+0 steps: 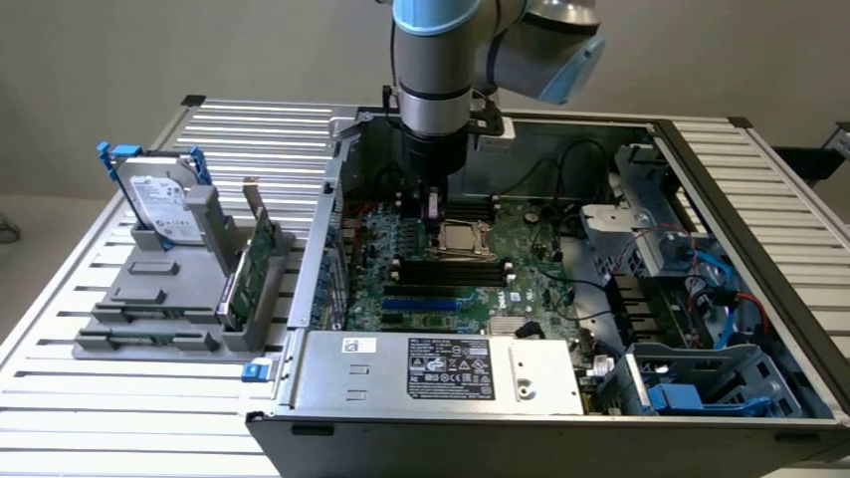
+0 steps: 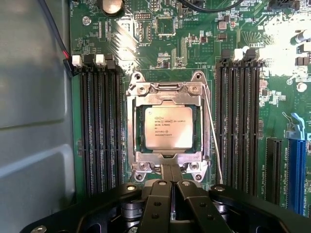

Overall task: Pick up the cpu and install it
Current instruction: 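Close the cpu cover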

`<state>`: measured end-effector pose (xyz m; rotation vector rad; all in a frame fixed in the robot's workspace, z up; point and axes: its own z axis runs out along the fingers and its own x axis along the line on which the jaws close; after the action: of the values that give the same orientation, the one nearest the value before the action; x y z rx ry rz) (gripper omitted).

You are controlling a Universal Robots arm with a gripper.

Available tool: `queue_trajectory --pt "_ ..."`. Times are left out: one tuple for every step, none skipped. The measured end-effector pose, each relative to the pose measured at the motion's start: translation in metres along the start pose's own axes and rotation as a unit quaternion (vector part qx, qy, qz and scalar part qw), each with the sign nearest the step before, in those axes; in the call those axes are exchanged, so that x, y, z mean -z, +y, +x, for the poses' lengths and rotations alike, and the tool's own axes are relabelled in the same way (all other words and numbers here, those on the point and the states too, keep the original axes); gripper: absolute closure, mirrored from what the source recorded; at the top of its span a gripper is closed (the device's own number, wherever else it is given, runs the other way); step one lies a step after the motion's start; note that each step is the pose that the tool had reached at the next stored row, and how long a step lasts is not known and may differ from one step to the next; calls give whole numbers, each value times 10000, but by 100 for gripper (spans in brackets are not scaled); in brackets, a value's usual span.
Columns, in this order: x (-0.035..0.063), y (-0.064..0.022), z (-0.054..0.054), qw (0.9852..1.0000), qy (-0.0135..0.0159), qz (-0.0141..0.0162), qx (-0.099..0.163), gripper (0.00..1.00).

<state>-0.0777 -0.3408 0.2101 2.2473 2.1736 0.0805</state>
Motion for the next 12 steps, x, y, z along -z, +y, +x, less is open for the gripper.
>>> queue_trajectory --pt "-17 -1 -1 10000 -1 1 0 89" --pt "-35 -2 -1 10000 -1 1 0 89" --pt "-54 -2 -2 10000 -1 1 0 89" --pt "-69 -3 -2 10000 0 1 0 89" --pt "-77 -3 -2 10000 0 0 0 89" --pt "-81 -4 -3 10000 -1 1 1 89" --pt "-82 -4 -3 10000 -2 2 0 89" --pt "-84 -4 -3 10000 -2 2 0 89" --pt "-86 -4 -3 10000 -3 2 0 89" --pt "-94 -5 -3 10000 -1 3 0 89" --pt "-99 -5 -3 10000 -2 7 0 89" --pt "-104 -5 -4 10000 -4 14 0 89"
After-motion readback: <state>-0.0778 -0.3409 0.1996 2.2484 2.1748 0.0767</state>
